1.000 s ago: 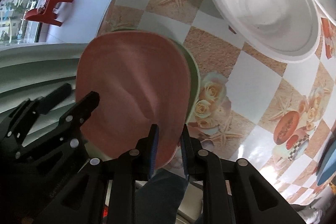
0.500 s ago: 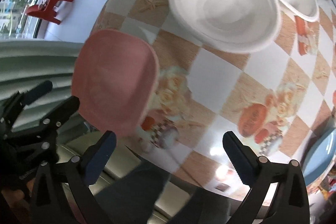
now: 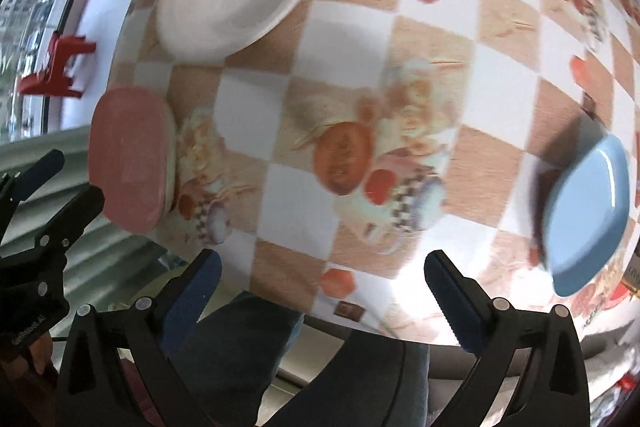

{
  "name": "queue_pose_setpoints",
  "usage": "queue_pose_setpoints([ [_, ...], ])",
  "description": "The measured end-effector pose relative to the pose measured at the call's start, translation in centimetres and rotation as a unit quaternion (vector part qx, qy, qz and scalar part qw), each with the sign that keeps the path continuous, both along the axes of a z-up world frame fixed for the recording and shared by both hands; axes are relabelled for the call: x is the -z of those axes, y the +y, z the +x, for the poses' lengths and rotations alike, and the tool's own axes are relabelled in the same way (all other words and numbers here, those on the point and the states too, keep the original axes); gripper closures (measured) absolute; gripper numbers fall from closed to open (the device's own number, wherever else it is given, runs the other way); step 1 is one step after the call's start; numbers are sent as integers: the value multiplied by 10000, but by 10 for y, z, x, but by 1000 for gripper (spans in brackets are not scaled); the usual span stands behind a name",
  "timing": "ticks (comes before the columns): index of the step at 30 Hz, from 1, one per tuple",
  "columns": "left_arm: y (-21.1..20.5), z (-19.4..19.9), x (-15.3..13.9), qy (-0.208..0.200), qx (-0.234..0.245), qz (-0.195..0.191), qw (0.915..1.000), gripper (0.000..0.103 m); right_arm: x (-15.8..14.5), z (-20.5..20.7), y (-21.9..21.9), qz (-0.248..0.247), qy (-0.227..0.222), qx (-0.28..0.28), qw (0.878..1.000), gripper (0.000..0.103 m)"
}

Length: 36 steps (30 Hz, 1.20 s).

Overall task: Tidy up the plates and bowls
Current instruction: 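Move both grippers over to the blue square plate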

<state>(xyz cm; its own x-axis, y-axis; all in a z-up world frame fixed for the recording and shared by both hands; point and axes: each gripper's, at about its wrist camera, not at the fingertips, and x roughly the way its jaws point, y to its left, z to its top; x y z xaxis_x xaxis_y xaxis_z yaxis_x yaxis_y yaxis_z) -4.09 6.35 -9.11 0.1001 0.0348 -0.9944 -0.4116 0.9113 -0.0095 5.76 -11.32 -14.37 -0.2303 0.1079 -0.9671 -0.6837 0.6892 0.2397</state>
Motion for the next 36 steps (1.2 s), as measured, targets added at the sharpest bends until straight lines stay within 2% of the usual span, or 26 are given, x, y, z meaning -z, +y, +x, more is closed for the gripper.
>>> queue_pose_setpoints([
  [11,-30,35,-6,-25,249,55,9997,23,-12,34,-33,-23,-29,199,9998,1],
  [17,-44,50,-1,95,338,6,9994,23,-10,48,-56,-32,45,382,9993,1],
  [20,-57,61,3,182,538,-22,9984,23,-9,56,-69,-23,92,467,9989,1],
  [28,-103,89,22,457,1285,-188,9905,23,7,64,-116,-69,332,1169,9926,1],
  [36,-144,127,32,504,1862,-263,9809,23,21,83,-183,-156,435,2146,9756,1],
])
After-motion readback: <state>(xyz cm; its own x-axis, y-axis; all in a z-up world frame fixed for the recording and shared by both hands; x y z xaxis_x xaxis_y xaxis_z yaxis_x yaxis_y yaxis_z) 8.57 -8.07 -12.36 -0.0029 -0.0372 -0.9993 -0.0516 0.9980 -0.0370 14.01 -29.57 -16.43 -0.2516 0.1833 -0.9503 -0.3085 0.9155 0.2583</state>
